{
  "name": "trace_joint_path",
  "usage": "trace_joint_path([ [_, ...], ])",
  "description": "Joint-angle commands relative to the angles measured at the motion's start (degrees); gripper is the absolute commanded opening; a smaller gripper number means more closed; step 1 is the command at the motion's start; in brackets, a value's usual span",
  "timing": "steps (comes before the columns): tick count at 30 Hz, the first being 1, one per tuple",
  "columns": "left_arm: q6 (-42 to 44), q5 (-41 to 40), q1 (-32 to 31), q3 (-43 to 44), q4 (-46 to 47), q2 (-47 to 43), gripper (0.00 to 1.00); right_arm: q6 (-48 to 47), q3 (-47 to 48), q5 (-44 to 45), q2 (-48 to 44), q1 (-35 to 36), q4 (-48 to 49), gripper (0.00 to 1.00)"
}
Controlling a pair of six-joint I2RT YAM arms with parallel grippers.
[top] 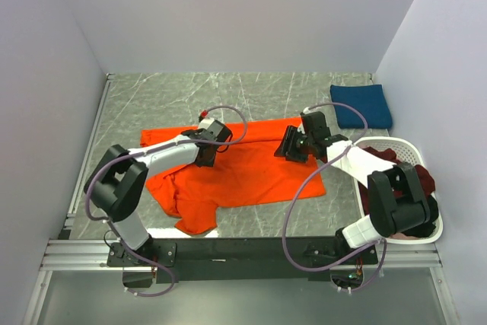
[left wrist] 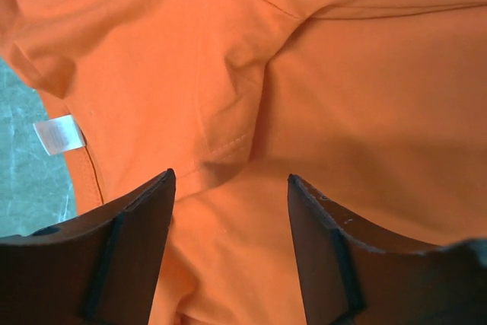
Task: Fold and stack the t-shirts
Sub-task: Fold the tshirt
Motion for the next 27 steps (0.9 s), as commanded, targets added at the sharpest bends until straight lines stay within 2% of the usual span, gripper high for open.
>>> trace_joint_path([
  [1,1.35,-3.03,-0.22,2.95,0.05,1.72,0.65,-1.16,-1.95,-1.21,-3.18,-0.22,3.24,0.56],
  [5,1.53,-4.43,-0.22,3.91,-0.12,4.54,0.58,-1.07,-3.62,-1.74,-3.71,-0.31,3.85,0.56],
  [10,2.06,-6.72,-0.22,5.14,0.75,8.14,0.56,-0.98,-5.29,-2.53,-4.06,-0.40,4.91,0.56],
  [13,2.15,-7.60,-0.22,6.81,-0.30,10.42,0.44,-1.07,-5.82,-2.44,-4.41,-0.57,5.00,0.56],
  [14,1.89,-7.60,-0.22,8.03,-1.87,10.87,0.33,-1.24,-5.91,-2.36,-4.50,-0.57,5.00,0.56],
  [16,1.54,-6.38,-0.22,9.53,-3.81,11.13,0.20,-1.42,-5.91,-2.27,-4.85,-0.75,4.56,0.56],
  [18,1.62,-5.76,-0.22,11.37,-6.79,10.26,0.14,-1.77,-5.74,-2.27,-5.21,-0.84,4.21,0.56],
  [21,2.32,-4.53,-0.22,13.67,-10.75,8.15,0.13,-2.38,-5.30,-2.18,-5.47,-1.01,3.59,0.55],
  [25,3.90,2.49,-0.22,14.81,-13.65,5.69,0.16,-3.09,-4.77,-2.18,-5.21,-1.45,2.98,0.55],
  [27,4.52,6.36,-0.22,14.38,-15.06,5.42,0.21,-3.09,-4.59,-2.36,-5.12,-1.54,2.98,0.55],
])
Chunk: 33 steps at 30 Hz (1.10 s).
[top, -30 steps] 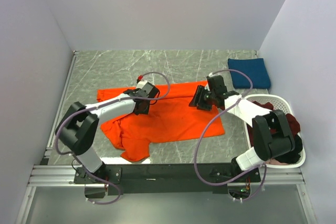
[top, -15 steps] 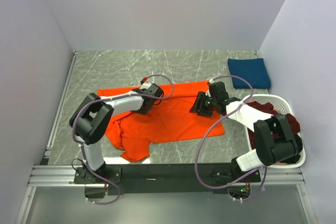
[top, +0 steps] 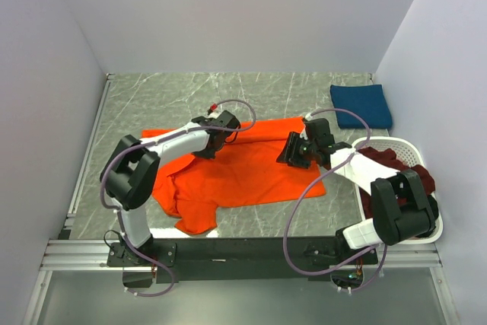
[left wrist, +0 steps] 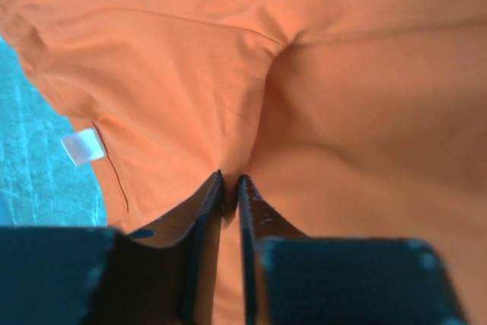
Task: Fold and stack the t-shirts
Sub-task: Fold the tshirt
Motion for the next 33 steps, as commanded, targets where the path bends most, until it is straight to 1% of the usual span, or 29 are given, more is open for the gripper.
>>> trace_joint_path([
  [1,1.75,7.46,-0.22,1.39,-5.10,-3.28,0.24,-1.34,1.26,-0.21,-1.32,-0.42,0.24,0.55],
  [2,1.83,8.34,-0.22,0.96,-5.45,-3.28,0.32,-1.51,1.35,-0.56,-1.32,-0.51,0.24,0.55],
  [5,2.10,13.17,-0.13,-0.45,-5.46,-4.77,0.44,-2.48,1.79,-1.44,-0.70,-0.51,0.42,0.55],
  [6,2.10,16.23,-0.13,-0.89,-4.84,-5.64,0.49,-2.74,2.05,-1.97,-0.27,-0.51,0.51,0.55],
  [7,2.10,17.39,-0.13,-1.42,-3.62,-7.74,0.65,-3.01,2.32,-2.32,-0.09,-0.51,0.59,0.55],
  [9,1.57,19.24,0.31,-2.12,-2.91,-9.86,0.75,-3.27,3.45,-2.85,0.35,-0.51,0.77,0.55],
  [10,0.70,19.68,1.70,-2.30,-2.64,-11.70,0.80,-3.01,3.98,-3.11,0.79,-0.51,0.95,0.55],
  [12,-0.62,20.30,3.99,-3.70,-1.07,-14.60,0.81,-2.66,5.30,-4.07,1.84,-0.51,1.91,0.55],
  [13,-2.11,21.17,7.57,-4.49,-0.19,-15.75,0.80,-1.96,5.66,-4.60,2.46,-0.51,2.44,0.54],
  [15,-3.78,22.49,11.89,-7.39,1.83,-18.64,0.78,-0.99,6.36,-6.53,3.77,-0.34,4.88,0.53],
  [16,-5.36,23.98,16.52,-8.53,2.54,-19.62,0.78,0.05,6.54,-8.80,4.22,-0.16,5.95,0.50],
  [18,-6.34,26.71,21.21,-12.48,5.51,-21.29,0.77,1.29,7.06,-10.58,5.97,0.80,8.84,0.48],
  [19,-7.30,28.02,25.49,-13.98,6.66,-22.86,0.74,2.86,7.24,-12.59,6.67,1.24,9.81,0.47],
  [20,-7.74,31.61,27.45,-16.86,8.07,-23.49,0.73,3.75,7.50,-13.48,7.47,2.38,11.39,0.47],
  [22,-8.97,34.18,32.01,-19.34,10.88,-24.63,0.70,6.81,8.56,-15.67,10.01,3.70,15.87,0.46],
  [24,-9.68,35.59,34.14,-22.59,12.29,-25.16,0.70,8.84,10.05,-17.09,12.82,6.51,20.08,0.46],
  [25,-10.03,36.21,35.89,-23.73,14.04,-25.34,0.69,10.33,10.84,-17.18,13.97,7.48,21.06,0.46],
  [28,-10.38,38.15,38.27,-26.90,16.07,-25.08,0.68,11.49,14.44,-16.65,18.54,11.00,22.39,0.46],
  [30,-10.65,37.27,38.54,-28.14,16.87,-25.16,0.68,12.36,15.06,-14.12,20.56,11.79,22.39,0.46],
  [32,-11.00,37.18,40.12,-28.75,17.74,-24.90,0.69,13.60,14.37,-12.44,21.44,11.71,21.61,0.46],
  [33,-11.09,37.18,40.47,-28.84,17.75,-23.85,0.69,13.25,14.54,-9.47,22.06,11.62,20.30,0.46],
])
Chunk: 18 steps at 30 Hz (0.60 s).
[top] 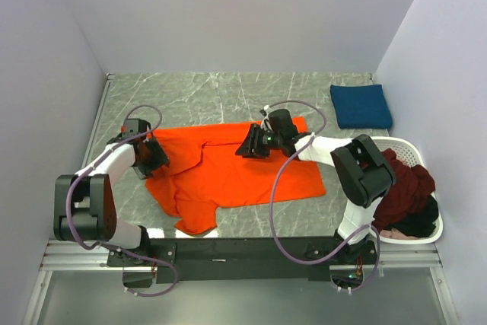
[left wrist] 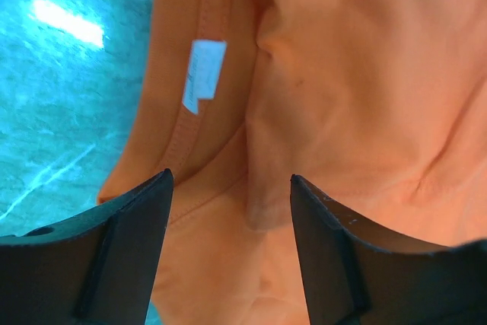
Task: Fold and stack the t-shirts
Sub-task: Fold the tshirt
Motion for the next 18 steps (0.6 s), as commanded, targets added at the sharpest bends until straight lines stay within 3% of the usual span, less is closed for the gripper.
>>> trace_joint_path([
  [1,-1.62,1.38,1.79,-0.21,4.42,0.02,0.66,0.84,1.49,6.03,1.52,-0.93,-0.58,0.46],
  [5,-1.97,1.99,4.42,-0.92,5.03,3.45,0.51,0.04,0.79,7.71,2.75,-2.77,-3.41,0.45],
  [18,-2.94,0.68,7.16,7.95,5.03,17.32,0.47,0.21,3.68,10.96,8.98,-11.64,-11.75,0.46],
])
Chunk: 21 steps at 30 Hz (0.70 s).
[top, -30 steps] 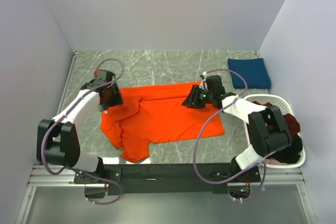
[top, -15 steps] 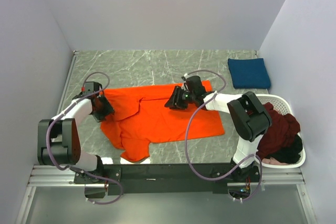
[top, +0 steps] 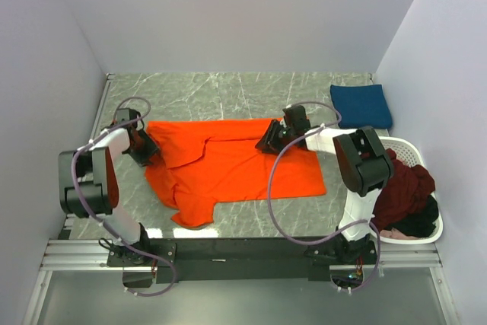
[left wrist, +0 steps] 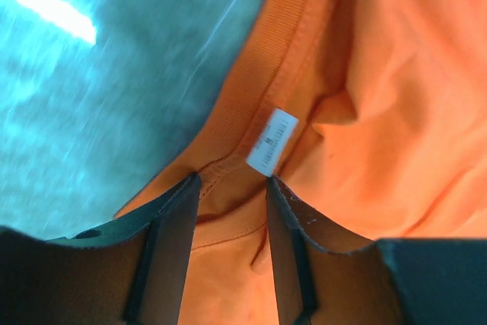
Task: Fold and stack the t-shirts
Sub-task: Fold the tshirt
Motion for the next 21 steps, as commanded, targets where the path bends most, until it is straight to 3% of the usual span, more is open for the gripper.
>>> trace_joint_path([
  [1,-0.56,-2.24,0.42,3.25,1.21,7.00,0.48,-0.49,3.40,3.99,4.42,-3.45,-4.68,0.45],
  [5,-0.56,-2.76,0.42,9.68,0.24,10.61,0.50,-0.13,6.38,2.67,5.48,-5.39,-3.89,0.46],
  [9,-1.17,-3.29,0.34,11.63,-1.60,5.81,0.59,-4.25,8.86,3.11,1.89,-4.69,-7.05,0.47],
  [13,-2.93,-6.88,-0.01,3.67,-4.15,-6.06,0.70,-8.65,7.37,5.21,-3.83,-0.66,-11.00,0.48],
  [17,-5.39,-6.46,-1.33,-6.46,-6.35,-21.42,0.69,-8.58,0.17,4.52,-11.02,6.53,-10.05,0.48],
  [21,-10.21,-4.44,-4.48,-15.25,-7.32,-30.51,0.65,-6.64,-3.97,2.76,-13.77,14.54,-8.02,0.48],
])
